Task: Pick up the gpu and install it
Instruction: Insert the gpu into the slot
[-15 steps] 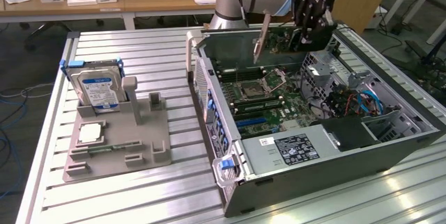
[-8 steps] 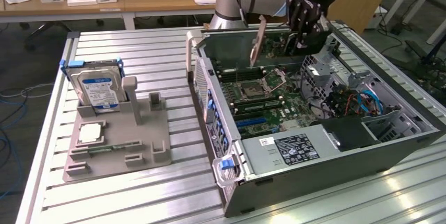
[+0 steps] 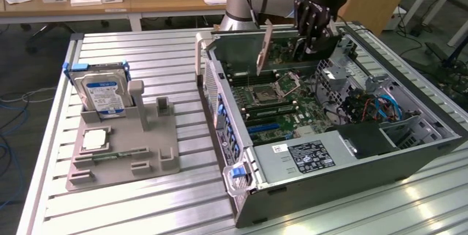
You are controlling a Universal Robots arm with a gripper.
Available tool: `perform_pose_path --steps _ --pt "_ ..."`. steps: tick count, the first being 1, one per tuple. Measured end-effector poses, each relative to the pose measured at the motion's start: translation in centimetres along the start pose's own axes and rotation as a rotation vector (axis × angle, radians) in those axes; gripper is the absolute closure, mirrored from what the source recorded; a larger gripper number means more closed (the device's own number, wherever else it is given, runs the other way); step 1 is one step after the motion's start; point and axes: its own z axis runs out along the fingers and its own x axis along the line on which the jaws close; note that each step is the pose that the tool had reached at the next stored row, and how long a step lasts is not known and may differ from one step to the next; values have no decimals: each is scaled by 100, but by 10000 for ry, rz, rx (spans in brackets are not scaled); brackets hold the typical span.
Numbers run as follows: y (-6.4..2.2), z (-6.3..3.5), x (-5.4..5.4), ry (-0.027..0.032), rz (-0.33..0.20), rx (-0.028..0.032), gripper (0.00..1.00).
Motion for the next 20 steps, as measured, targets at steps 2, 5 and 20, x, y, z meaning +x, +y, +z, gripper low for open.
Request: perform_pose_path --steps 2,5,20 --pt "12 1 1 2 -1 0 72" --pt "28 2 1 1 -1 1 72" --pt "65 17 2 1 1 -13 72"
